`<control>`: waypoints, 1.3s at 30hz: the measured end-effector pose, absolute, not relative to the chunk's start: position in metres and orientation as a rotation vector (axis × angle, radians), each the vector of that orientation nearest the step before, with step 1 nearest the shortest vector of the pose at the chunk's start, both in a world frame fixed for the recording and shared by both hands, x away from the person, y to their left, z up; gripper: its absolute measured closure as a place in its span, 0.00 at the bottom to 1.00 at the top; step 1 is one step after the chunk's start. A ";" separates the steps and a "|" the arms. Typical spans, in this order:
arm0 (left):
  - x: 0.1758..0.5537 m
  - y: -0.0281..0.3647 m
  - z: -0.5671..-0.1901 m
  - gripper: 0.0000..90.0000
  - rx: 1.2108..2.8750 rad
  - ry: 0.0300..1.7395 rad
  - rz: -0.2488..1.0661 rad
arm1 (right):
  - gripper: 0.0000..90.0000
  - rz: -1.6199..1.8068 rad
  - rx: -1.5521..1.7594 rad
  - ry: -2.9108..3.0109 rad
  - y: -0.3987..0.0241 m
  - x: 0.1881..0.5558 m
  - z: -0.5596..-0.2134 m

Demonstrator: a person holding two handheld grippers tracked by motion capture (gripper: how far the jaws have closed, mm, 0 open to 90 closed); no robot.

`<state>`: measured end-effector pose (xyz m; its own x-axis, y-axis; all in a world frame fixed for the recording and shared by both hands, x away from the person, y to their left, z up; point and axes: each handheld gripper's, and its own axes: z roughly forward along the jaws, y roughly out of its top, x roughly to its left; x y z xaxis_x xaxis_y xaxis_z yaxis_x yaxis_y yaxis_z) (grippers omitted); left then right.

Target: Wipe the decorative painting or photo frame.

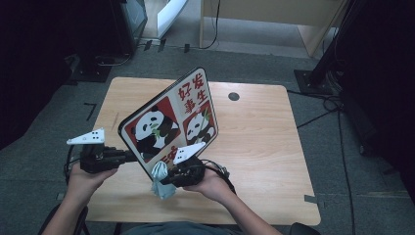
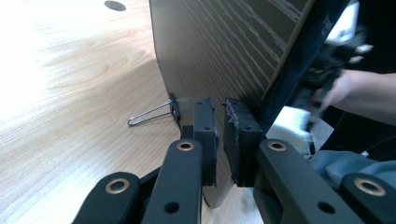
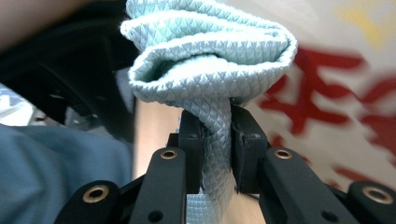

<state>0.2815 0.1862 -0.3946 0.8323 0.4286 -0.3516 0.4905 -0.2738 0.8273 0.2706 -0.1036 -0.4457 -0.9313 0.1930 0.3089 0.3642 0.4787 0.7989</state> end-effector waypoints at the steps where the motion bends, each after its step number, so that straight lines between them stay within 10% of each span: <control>1: 0.281 0.186 -0.394 0.93 1.901 0.689 -0.068 | 0.85 -1.437 -0.459 -2.543 -0.101 0.267 -0.441; 39: 0.275 0.183 -0.396 0.91 1.893 0.695 -0.034 | 0.86 -1.232 -0.404 -2.567 -0.072 0.263 -0.468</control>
